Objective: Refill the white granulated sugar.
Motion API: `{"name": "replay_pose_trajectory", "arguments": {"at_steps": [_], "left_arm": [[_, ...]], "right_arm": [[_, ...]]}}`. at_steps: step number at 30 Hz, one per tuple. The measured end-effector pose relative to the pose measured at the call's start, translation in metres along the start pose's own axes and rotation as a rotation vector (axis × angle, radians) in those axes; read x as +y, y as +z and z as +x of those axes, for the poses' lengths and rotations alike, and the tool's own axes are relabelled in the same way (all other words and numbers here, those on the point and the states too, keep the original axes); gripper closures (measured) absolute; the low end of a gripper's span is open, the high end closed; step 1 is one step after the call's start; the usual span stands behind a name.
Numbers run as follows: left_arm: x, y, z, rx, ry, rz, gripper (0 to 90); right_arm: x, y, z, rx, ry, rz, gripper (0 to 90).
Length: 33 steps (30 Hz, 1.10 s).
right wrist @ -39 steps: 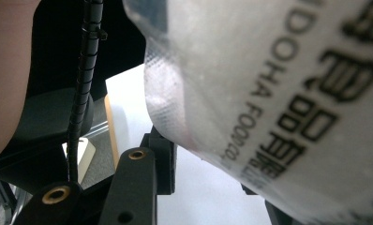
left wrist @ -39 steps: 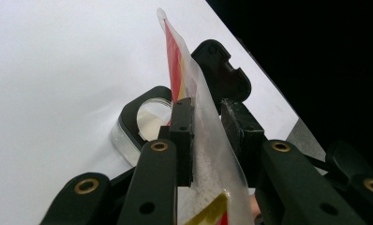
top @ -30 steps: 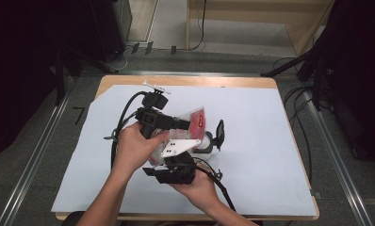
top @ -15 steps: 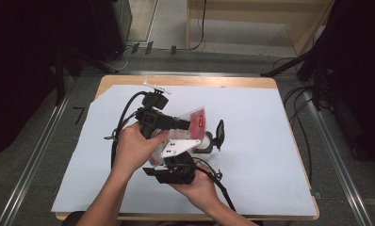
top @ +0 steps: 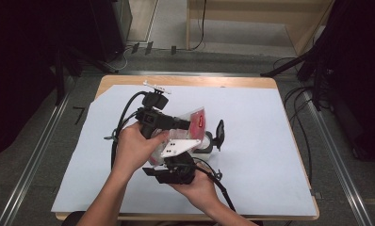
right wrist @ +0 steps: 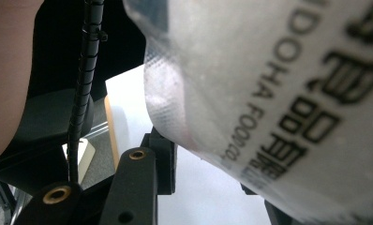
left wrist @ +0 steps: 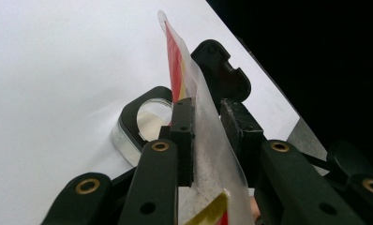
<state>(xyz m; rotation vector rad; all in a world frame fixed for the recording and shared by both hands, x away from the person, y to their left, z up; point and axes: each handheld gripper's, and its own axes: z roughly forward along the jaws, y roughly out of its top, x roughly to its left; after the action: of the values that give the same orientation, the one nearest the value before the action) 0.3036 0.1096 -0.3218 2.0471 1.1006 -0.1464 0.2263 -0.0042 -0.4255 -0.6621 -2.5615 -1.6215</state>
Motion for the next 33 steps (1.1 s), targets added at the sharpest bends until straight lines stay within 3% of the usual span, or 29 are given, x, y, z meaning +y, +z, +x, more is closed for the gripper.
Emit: {"name": "replay_pose_trajectory", "arguments": {"at_steps": [33], "left_arm": [[-0.0001, -0.0023, -0.0021, 0.003, 0.009, -0.005, 76.2]], "right_arm": [[-0.0002, 0.0001, 0.0010, -0.005, -0.018, -0.003, 66.1]]}}
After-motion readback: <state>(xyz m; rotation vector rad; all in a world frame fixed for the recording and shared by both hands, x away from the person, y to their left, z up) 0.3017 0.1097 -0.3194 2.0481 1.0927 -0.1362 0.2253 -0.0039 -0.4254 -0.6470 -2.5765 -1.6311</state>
